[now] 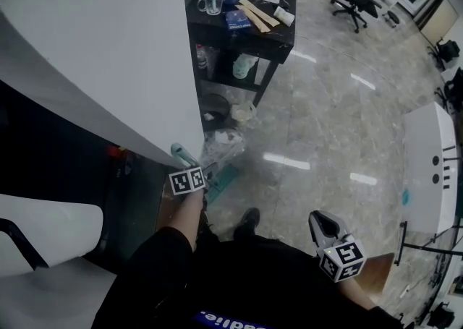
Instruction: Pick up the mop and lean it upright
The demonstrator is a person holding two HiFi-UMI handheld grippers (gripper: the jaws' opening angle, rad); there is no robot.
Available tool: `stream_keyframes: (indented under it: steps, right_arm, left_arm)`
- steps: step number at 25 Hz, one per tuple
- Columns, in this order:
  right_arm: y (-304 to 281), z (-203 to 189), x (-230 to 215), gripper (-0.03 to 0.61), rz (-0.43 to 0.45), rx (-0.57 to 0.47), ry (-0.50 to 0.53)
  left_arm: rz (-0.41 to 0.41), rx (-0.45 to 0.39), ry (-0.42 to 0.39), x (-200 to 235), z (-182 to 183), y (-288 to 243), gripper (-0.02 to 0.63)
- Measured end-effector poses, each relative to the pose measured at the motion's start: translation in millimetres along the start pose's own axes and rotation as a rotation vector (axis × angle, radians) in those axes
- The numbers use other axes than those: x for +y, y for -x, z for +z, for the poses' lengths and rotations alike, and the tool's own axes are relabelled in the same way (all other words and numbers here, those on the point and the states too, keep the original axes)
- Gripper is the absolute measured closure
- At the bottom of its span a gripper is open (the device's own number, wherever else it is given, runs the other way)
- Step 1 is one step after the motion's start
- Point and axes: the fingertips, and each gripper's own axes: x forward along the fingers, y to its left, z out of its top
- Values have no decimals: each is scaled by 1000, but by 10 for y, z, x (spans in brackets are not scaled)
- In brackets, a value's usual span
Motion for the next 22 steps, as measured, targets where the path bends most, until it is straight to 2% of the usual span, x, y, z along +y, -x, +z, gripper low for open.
stream_keyframes:
  steps: [5,12,17,22]
  right_arm:
    - [-21,12,38,543,29,-13,-2]
    - [-175,-8,107,543,157,-56,-25]
    - [-283,-94,186,544,271,-67,-41]
    - [-221,-30,284,546,315,-97,-4]
  left_arm:
    - [-4,25,-59,-47,-82,102,176]
    - [30,46,-246,-270,-386,570,176]
    - [72,-9,-352,-496,-469,998,183]
    - [40,-79,-390,-828,-512,1353,191]
